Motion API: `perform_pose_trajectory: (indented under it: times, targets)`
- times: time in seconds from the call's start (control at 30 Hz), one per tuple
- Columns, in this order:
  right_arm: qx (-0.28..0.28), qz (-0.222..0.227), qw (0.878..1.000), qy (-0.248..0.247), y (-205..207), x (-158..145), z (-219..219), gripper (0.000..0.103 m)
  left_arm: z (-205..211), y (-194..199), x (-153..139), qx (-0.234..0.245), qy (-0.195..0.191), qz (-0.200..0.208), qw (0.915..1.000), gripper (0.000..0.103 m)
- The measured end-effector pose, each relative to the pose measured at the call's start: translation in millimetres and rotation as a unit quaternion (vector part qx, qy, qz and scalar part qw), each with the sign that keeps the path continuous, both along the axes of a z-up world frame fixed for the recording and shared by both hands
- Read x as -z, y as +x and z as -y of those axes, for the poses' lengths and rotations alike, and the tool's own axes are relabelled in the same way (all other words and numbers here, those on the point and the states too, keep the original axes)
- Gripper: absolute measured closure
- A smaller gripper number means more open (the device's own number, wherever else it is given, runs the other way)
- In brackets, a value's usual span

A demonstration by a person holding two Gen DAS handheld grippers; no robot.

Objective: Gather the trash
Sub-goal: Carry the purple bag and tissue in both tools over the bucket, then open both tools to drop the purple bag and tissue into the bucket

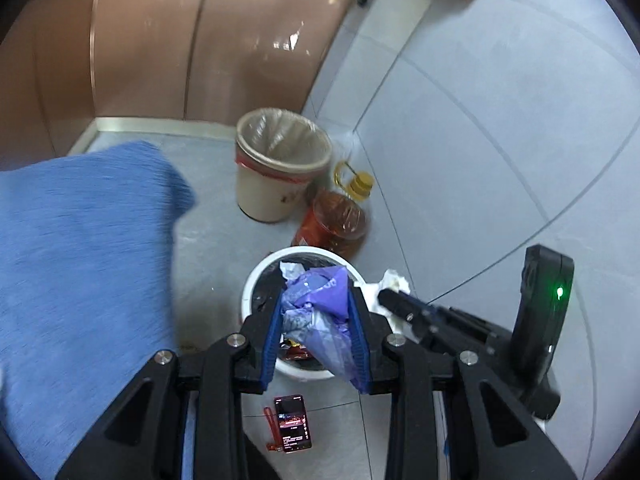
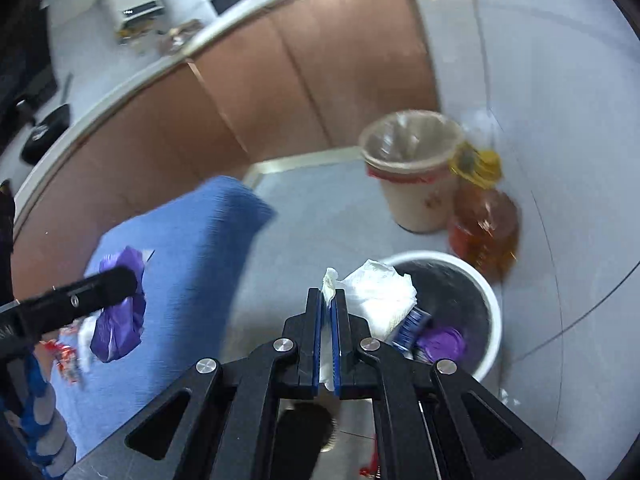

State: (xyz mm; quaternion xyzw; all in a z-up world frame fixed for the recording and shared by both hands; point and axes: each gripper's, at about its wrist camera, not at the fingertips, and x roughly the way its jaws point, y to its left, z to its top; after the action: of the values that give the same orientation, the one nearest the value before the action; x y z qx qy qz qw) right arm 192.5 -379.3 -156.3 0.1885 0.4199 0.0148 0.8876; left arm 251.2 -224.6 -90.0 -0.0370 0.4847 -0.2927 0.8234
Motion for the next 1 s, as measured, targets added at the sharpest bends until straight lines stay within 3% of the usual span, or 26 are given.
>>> perform_pose_trajectory:
  times: [0.23,0.43,0.5,0.6,0.73,1.0]
  targets:
    - [0.025,-0.051,0.998,0.010,27,61,33,0.097,56,34,59,0.007,0.022,-0.045,0.9987,0.071]
    - [0.038,-0.078,0.996,0.004,36,91,41,0.093,74,51,92,0.011,0.027,-0.071,0.9971,0.071]
    - [0.044,-0.082,0.996,0.003,34,95,44,0.088,74,53,95,0.010,0.025,-0.074,0.9969,0.065]
    - [0.049,-0.085,0.995,-0.008,32,97,45,0.074,74,54,95,0.007,0.020,-0.070,0.9973,0.059]
    - [0.053,-0.084,0.995,-0.018,28,93,43,0.066,67,51,85,0.003,0.010,-0.060,0.9981,0.059]
    - [0.075,-0.028,0.996,-0.039,10,41,28,0.043,25,23,30,-0.033,-0.013,0.008,0.9993,0.059]
